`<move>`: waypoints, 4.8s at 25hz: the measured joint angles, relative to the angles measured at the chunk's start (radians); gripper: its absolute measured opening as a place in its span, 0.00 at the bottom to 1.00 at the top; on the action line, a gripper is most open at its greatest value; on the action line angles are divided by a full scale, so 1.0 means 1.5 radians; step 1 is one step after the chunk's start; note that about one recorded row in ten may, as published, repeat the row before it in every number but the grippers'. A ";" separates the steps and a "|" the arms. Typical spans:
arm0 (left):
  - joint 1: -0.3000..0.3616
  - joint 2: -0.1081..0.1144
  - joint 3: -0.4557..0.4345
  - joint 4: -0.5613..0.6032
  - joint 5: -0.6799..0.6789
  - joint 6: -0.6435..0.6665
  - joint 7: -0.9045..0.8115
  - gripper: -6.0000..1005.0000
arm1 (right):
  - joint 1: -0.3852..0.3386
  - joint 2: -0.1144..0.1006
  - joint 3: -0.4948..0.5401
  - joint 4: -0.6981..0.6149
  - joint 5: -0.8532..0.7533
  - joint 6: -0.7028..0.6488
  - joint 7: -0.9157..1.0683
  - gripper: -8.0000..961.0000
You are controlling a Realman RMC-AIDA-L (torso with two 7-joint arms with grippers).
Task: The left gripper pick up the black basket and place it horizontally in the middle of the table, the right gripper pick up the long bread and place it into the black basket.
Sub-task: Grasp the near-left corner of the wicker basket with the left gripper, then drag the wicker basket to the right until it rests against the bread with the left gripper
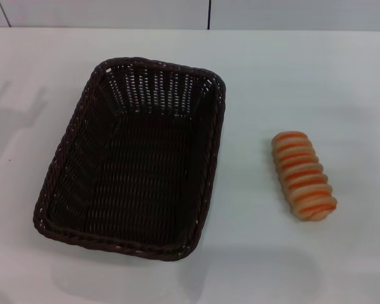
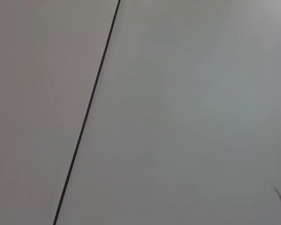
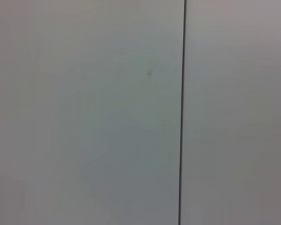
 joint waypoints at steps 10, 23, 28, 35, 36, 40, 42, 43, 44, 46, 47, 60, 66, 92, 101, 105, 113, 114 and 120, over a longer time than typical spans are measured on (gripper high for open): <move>0.042 0.002 0.093 -0.242 0.079 0.154 -0.326 0.82 | 0.000 0.000 -0.001 0.000 0.003 0.001 0.001 0.84; 0.063 0.031 0.118 -0.702 0.497 0.176 -0.985 0.81 | -0.005 0.001 0.004 0.009 0.014 0.005 0.001 0.84; 0.020 0.041 0.121 -0.820 0.653 0.072 -1.140 0.80 | -0.005 0.001 0.004 0.012 0.014 0.005 0.001 0.84; -0.050 0.034 0.132 -0.890 0.818 -0.032 -1.233 0.79 | -0.004 0.001 0.005 0.013 0.014 0.005 0.001 0.84; -0.060 0.032 0.140 -0.895 0.846 -0.041 -1.245 0.79 | -0.004 0.001 0.005 0.013 0.014 0.005 0.001 0.84; -0.099 0.028 0.215 -0.903 0.981 -0.053 -1.303 0.78 | -0.004 0.000 0.005 0.013 0.014 0.005 0.001 0.84; -0.108 0.028 0.228 -0.901 1.002 -0.055 -1.308 0.78 | -0.004 0.000 0.005 0.013 0.014 0.005 0.001 0.84; -0.123 0.028 0.248 -0.893 1.032 -0.064 -1.310 0.78 | -0.002 0.000 0.005 0.011 0.014 0.005 0.001 0.84; -0.123 0.028 0.248 -0.893 1.032 -0.064 -1.310 0.78 | -0.002 0.000 0.005 0.011 0.014 0.005 0.001 0.84; -0.138 0.028 0.263 -0.881 1.049 -0.072 -1.308 0.77 | -0.002 0.000 0.005 0.010 0.014 0.005 0.001 0.84; -0.144 0.027 0.271 -0.873 1.056 -0.075 -1.307 0.77 | -0.002 0.000 0.005 0.009 0.014 0.005 0.001 0.84; -0.182 0.005 0.339 -0.777 1.130 -0.076 -1.310 0.76 | -0.007 0.000 0.008 0.010 0.014 0.001 0.001 0.84; -0.183 0.004 0.341 -0.748 1.132 -0.072 -1.310 0.76 | -0.007 0.000 0.008 0.011 0.014 0.001 0.000 0.84; -0.184 0.003 0.341 -0.654 1.131 -0.037 -1.302 0.76 | -0.008 0.001 0.001 0.025 0.014 0.001 0.000 0.84; -0.185 0.003 0.349 -0.630 1.128 -0.029 -1.298 0.76 | -0.008 0.001 0.000 0.028 0.014 0.002 0.000 0.84; -0.186 0.003 0.361 -0.626 1.130 -0.026 -1.295 0.76 | -0.008 0.001 0.000 0.028 0.014 0.001 0.000 0.84; -0.186 0.003 0.381 -0.626 1.132 -0.020 -1.290 0.58 | -0.009 0.001 0.000 0.032 0.014 0.000 0.000 0.84; -0.186 0.003 0.382 -0.626 1.132 -0.020 -1.290 0.54 | -0.009 0.001 0.000 0.032 0.014 0.000 0.000 0.84; -0.186 0.003 0.380 -0.632 1.133 -0.019 -1.282 0.22 | -0.011 0.001 0.001 0.033 0.014 0.001 0.000 0.84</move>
